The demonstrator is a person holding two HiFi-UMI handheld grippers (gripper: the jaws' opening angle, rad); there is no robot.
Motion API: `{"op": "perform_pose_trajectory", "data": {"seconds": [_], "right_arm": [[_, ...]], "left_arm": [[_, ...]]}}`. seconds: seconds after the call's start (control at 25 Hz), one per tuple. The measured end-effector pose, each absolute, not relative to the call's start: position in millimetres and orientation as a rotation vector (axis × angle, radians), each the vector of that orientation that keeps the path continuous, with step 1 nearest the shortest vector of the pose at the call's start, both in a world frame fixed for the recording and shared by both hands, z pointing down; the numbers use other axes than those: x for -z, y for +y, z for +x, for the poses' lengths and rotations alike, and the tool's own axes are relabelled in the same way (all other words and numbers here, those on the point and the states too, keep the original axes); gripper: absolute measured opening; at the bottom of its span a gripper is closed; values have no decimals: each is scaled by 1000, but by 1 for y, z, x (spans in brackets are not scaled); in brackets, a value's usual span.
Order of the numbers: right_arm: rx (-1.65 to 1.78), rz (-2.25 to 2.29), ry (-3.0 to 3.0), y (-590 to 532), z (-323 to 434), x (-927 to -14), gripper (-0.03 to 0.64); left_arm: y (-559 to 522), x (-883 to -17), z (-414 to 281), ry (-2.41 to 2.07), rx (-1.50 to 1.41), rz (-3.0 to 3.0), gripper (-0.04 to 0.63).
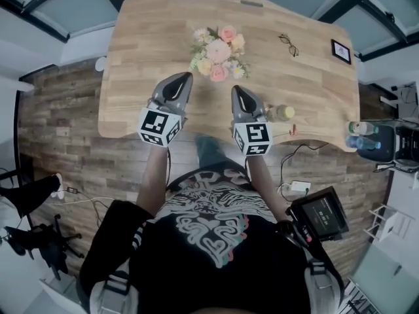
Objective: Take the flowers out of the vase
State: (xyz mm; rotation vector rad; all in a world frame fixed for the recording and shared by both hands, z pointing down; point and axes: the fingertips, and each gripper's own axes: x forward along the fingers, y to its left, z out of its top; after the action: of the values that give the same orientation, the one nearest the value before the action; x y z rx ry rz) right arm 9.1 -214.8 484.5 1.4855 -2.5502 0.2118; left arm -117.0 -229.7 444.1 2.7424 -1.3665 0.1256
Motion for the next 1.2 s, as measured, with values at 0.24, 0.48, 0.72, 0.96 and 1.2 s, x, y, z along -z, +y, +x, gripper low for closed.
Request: {"op": "perform_pose_trajectory", "data": {"seconds": [0.24,0.48,0.72,0.96,1.2], "right_arm": [[-224,1475,-2546,-241,9,-492,5],[-220,1370,-2572,-265,-9,-500,137],[-140,1281,-2561,-290,-26,-507,314],[-138,1287,-2551,-313,-31,-513,331],[-166,1256,-2560,-326,-37,-521,347]], "left_arm": [[-250,-444,-118,-1277,-124,2793,-11],[-261,-451,-108,-1035,-192,2874,118],[-281,-454,-98,-966,-228,2922,352],[-291,-460,-78,-840,-250,2955,364],[-300,-466,-66,-763,-252,2967,364]]}}
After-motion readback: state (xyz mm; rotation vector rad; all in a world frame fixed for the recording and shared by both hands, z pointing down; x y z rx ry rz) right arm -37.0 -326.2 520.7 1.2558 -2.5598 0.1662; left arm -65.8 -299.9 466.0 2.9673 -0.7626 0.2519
